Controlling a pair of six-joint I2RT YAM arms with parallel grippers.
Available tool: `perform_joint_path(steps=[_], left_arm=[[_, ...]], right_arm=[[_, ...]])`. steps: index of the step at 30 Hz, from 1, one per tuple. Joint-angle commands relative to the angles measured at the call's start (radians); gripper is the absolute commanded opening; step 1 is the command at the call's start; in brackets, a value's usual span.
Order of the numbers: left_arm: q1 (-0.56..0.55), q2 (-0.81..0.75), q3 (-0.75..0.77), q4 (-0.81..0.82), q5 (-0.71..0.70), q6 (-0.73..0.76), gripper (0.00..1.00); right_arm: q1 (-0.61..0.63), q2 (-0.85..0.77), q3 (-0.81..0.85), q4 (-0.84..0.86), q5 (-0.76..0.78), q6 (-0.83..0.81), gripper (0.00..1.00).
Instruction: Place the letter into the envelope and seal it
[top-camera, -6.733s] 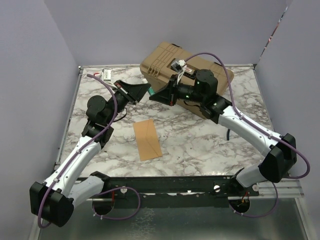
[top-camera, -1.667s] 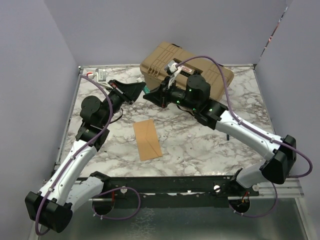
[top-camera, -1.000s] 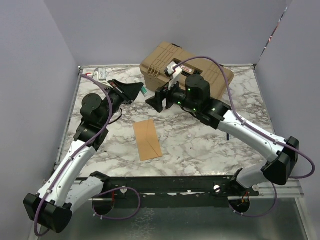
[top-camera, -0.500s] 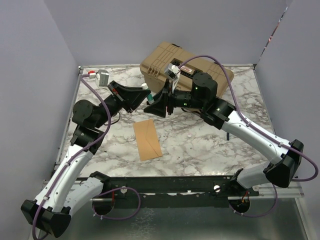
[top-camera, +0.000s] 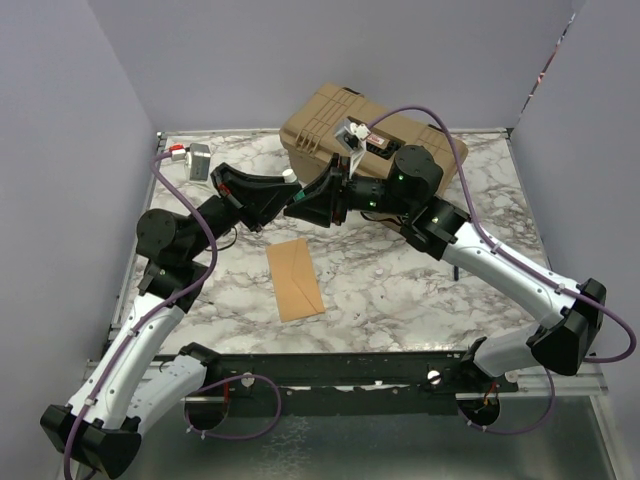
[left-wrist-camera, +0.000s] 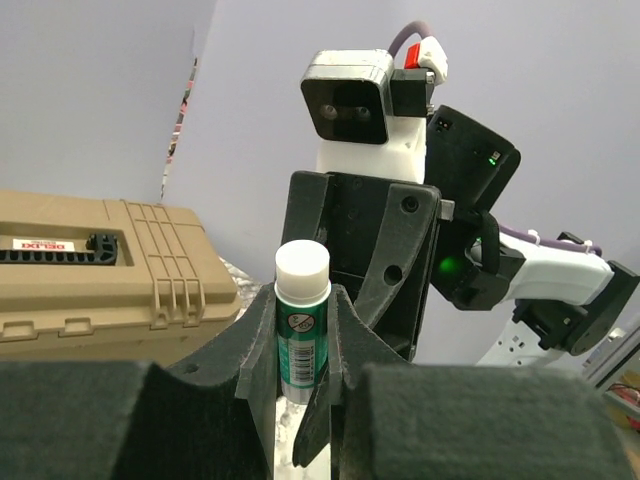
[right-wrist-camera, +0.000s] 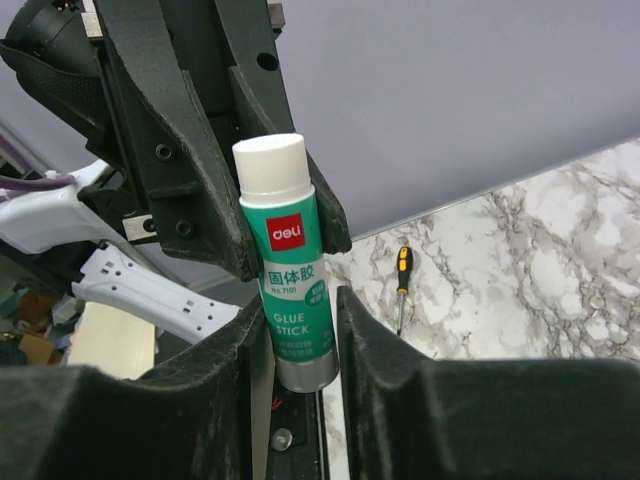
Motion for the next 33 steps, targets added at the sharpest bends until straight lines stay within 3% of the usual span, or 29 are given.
perform_joint_path(steps=[1,5,6,10,15,21,22,25,26,30,33], left_arm=[[-0.002,-0.005,-0.011,0.030,0.034,-0.016,0.00],[-0.003,-0.005,-0.011,0.030,0.016,-0.031,0.01],[-0.002,-0.003,-0.012,0.030,0.013,-0.037,0.05],[-0.003,0.012,-0.020,0.035,0.030,-0.057,0.25],[-0.003,0.009,-0.049,0.047,0.041,-0.063,0.29],[-0.002,0.016,-0.092,0.149,0.032,-0.119,0.27],[-0.003,0.017,-0.094,0.161,0.032,-0.124,0.24],[-0.002,0.022,-0.094,0.180,0.026,-0.132,0.00],[-0.003,0.024,-0.095,0.181,0.021,-0.128,0.00],[-0.002,0.022,-0.102,0.122,-0.043,-0.075,0.00],[-0.002,0.006,-0.103,-0.019,-0.180,0.016,0.00]], right_arm=[[-0.008,0.006,0.008,0.046,-0.012,0.028,0.28],[-0.008,0.029,0.036,0.025,-0.036,0.029,0.03],[-0.008,0.031,0.035,0.032,-0.042,0.037,0.01],[-0.008,0.027,0.019,0.099,-0.058,0.073,0.01],[-0.008,0.025,0.012,0.178,-0.079,0.111,0.00],[-0.009,0.037,0.017,0.233,-0.140,0.144,0.00],[-0.010,0.042,0.019,0.232,-0.153,0.146,0.00],[-0.010,0.051,0.021,0.215,-0.177,0.151,0.01],[-0.010,0.051,0.021,0.200,-0.174,0.148,0.04],[-0.013,0.026,0.014,0.090,-0.101,0.093,0.48],[-0.015,-0.003,0.009,-0.092,0.010,0.020,0.64]])
